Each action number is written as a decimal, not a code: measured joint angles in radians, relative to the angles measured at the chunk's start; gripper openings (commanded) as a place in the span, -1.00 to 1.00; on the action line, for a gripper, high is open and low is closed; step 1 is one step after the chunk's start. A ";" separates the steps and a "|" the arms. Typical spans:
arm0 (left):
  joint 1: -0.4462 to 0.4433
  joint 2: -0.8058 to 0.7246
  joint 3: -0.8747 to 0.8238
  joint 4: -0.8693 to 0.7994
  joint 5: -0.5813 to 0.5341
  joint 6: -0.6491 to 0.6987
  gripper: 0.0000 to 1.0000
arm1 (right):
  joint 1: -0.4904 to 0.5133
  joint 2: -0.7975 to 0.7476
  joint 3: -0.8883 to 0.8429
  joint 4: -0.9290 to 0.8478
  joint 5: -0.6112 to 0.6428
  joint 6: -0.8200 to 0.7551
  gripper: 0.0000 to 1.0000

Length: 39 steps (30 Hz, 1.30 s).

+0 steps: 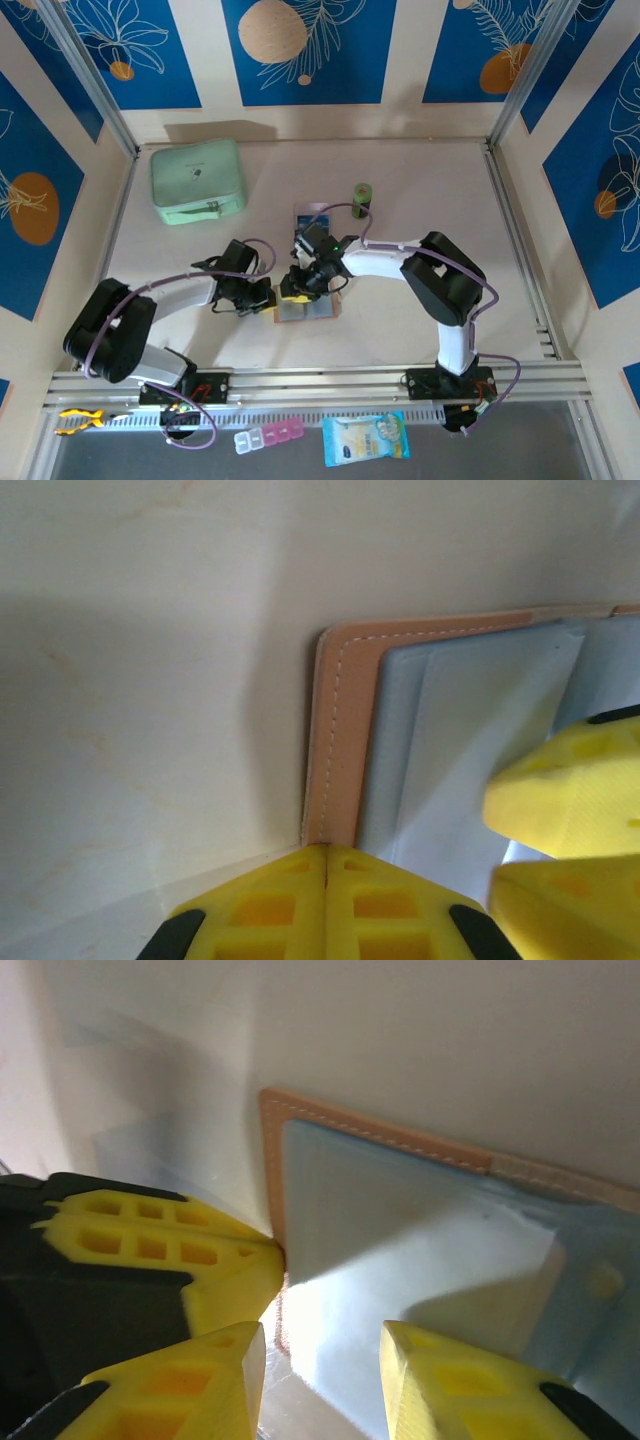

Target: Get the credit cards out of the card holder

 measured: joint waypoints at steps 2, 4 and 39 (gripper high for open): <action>0.000 0.000 0.000 0.000 0.000 0.001 -0.95 | 0.000 0.011 0.000 0.004 -0.006 0.000 -0.28; 0.000 0.000 0.000 0.000 -0.001 0.006 -0.95 | 0.000 0.011 0.007 -0.004 -0.005 -0.001 -0.28; -0.002 -0.051 0.058 -0.062 -0.012 -0.006 -0.83 | -0.082 -0.045 -0.172 0.192 -0.127 0.031 -0.28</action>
